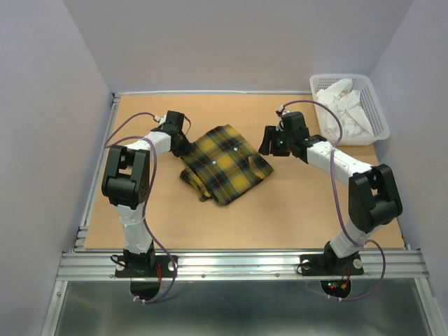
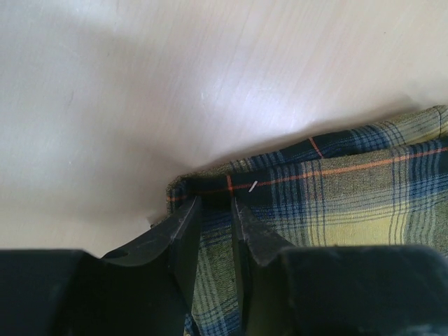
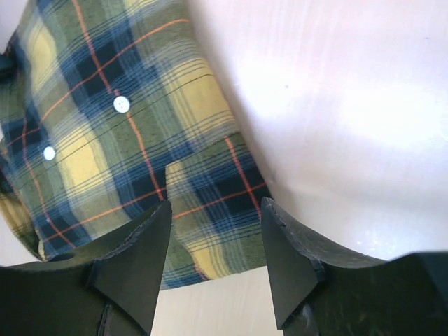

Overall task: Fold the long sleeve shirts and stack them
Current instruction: Fold the shirt

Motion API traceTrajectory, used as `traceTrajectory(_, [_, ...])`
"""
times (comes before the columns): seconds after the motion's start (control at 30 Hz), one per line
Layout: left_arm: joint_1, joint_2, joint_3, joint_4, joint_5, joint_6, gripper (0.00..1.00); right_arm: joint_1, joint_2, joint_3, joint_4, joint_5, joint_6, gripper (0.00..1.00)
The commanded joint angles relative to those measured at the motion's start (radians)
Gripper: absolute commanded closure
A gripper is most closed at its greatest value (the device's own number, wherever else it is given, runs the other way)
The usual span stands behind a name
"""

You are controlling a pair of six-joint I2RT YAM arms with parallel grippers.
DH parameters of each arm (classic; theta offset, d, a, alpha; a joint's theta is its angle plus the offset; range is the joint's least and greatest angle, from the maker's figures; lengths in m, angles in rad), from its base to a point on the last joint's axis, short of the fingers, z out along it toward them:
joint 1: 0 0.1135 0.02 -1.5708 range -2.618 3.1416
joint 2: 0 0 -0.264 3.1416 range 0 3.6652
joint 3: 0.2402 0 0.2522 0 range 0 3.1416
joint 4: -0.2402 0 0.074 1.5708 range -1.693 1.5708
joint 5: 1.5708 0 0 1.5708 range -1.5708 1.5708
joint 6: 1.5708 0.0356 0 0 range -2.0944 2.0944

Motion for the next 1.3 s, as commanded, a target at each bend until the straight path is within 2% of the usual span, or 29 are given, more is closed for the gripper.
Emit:
traceTrajectory(0.0, [0.012, -0.025, 0.007, -0.056, -0.071, 0.009, 0.63, -0.008, 0.005, -0.012, -0.011, 0.034, -0.001, 0.41])
traceTrajectory(0.07, [0.012, -0.056, 0.019, -0.069, -0.086, 0.015, 0.54, -0.01, 0.025, -0.01, -0.021, 0.038, 0.002, 0.41])
traceTrajectory(0.1, [0.011, -0.07, 0.025, -0.086, -0.091, 0.017, 0.45, -0.01, 0.034, -0.006, -0.022, 0.035, 0.002, 0.4])
traceTrajectory(0.2, [-0.004, -0.135, 0.025, -0.131, -0.096, 0.023, 0.29, -0.01, 0.062, 0.0, -0.033, 0.009, 0.0, 0.4])
traceTrajectory(0.23, [-0.014, -0.172, 0.016, -0.141, -0.1, 0.023, 0.19, -0.01, 0.066, 0.0, -0.033, -0.004, -0.001, 0.4])
traceTrajectory(0.3, [-0.05, -0.206, -0.011, -0.166, -0.105, 0.02, 0.1, -0.008, 0.088, 0.002, -0.033, -0.014, -0.003, 0.4])
traceTrajectory(0.4, [-0.093, -0.254, -0.05, -0.183, -0.103, -0.003, 0.09, -0.01, 0.115, 0.004, -0.033, -0.023, -0.014, 0.4])
traceTrajectory(0.57, [-0.155, -0.249, -0.166, -0.143, -0.062, -0.042, 0.15, -0.01, 0.155, -0.003, -0.033, -0.049, -0.041, 0.41])
traceTrajectory(0.63, [-0.155, -0.222, -0.176, -0.134, -0.06, -0.034, 0.19, -0.01, 0.162, -0.016, -0.033, -0.063, -0.047, 0.48])
traceTrajectory(0.67, [-0.153, -0.19, -0.17, -0.131, -0.077, -0.026, 0.21, -0.01, 0.16, -0.026, -0.033, -0.069, -0.05, 0.59])
traceTrajectory(0.8, [-0.144, -0.092, -0.101, -0.132, -0.143, 0.042, 0.27, -0.002, 0.107, -0.085, -0.036, -0.115, -0.044, 0.79])
traceTrajectory(0.9, [-0.132, 0.001, 0.008, -0.125, -0.174, 0.133, 0.28, 0.045, 0.056, -0.144, -0.037, -0.173, -0.008, 0.85])
traceTrajectory(0.97, [-0.132, 0.074, 0.128, -0.122, -0.18, 0.229, 0.28, 0.094, 0.042, -0.176, -0.036, -0.201, 0.037, 0.86])
traceTrajectory(1.03, [-0.132, 0.138, 0.253, -0.109, -0.174, 0.305, 0.26, 0.208, 0.053, -0.17, -0.034, -0.205, 0.08, 0.86])
traceTrajectory(1.07, [-0.132, 0.156, 0.29, -0.105, -0.178, 0.364, 0.24, 0.293, 0.06, -0.159, -0.033, -0.205, 0.091, 0.86])
traceTrajectory(1.17, [-0.13, 0.179, 0.398, -0.069, -0.183, 0.434, 0.18, 0.415, 0.111, -0.08, -0.033, -0.216, 0.115, 0.82])
traceTrajectory(1.27, [-0.124, 0.147, 0.418, -0.033, -0.166, 0.452, 0.13, 0.438, 0.12, -0.03, -0.042, -0.198, 0.103, 0.65])
